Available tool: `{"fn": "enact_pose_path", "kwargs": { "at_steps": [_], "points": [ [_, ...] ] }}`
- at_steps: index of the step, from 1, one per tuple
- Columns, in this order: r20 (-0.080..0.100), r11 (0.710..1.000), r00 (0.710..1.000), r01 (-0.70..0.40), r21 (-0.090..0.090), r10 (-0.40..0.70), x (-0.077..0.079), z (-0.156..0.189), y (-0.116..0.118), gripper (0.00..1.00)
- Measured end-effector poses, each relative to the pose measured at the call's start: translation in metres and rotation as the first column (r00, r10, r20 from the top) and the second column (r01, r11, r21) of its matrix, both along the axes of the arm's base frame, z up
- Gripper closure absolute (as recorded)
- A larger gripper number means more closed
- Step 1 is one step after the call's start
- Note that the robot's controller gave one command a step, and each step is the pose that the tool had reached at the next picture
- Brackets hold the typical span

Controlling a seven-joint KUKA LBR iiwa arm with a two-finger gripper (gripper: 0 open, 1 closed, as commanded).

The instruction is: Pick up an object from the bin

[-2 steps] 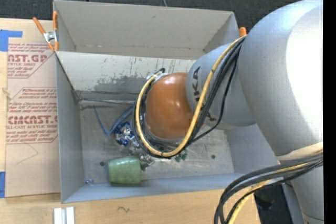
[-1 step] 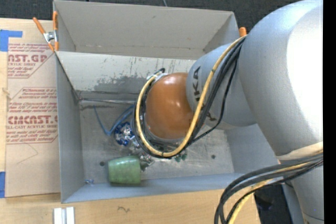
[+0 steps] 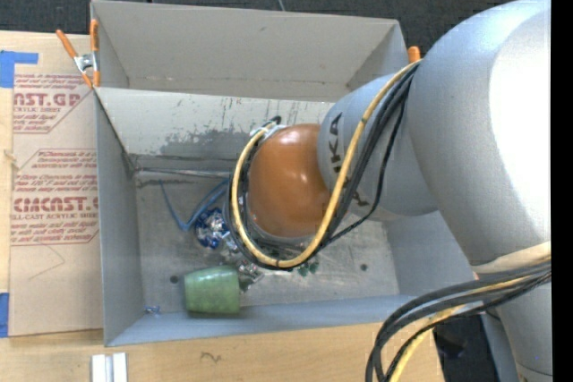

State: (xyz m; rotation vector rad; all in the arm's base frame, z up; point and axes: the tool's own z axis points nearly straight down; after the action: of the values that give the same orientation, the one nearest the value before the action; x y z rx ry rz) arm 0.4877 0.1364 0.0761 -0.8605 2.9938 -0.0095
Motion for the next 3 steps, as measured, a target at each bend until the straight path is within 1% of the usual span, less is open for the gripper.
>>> {"fn": "enact_pose_path", "kwargs": {
  "at_steps": [1, 2, 3],
  "points": [
    [0.000, 1.000, 1.000, 0.000, 0.000, 0.000, 0.000, 0.000, 0.000, 1.00],
    [-0.005, 1.000, 1.000, 0.000, -0.001, 0.000, 0.001, -0.001, 0.022, 1.00],
    [-0.015, 0.916, 0.916, -0.400, 0.004, 0.400, 0.020, -0.002, 0.015, 1.00]
  ]
}}
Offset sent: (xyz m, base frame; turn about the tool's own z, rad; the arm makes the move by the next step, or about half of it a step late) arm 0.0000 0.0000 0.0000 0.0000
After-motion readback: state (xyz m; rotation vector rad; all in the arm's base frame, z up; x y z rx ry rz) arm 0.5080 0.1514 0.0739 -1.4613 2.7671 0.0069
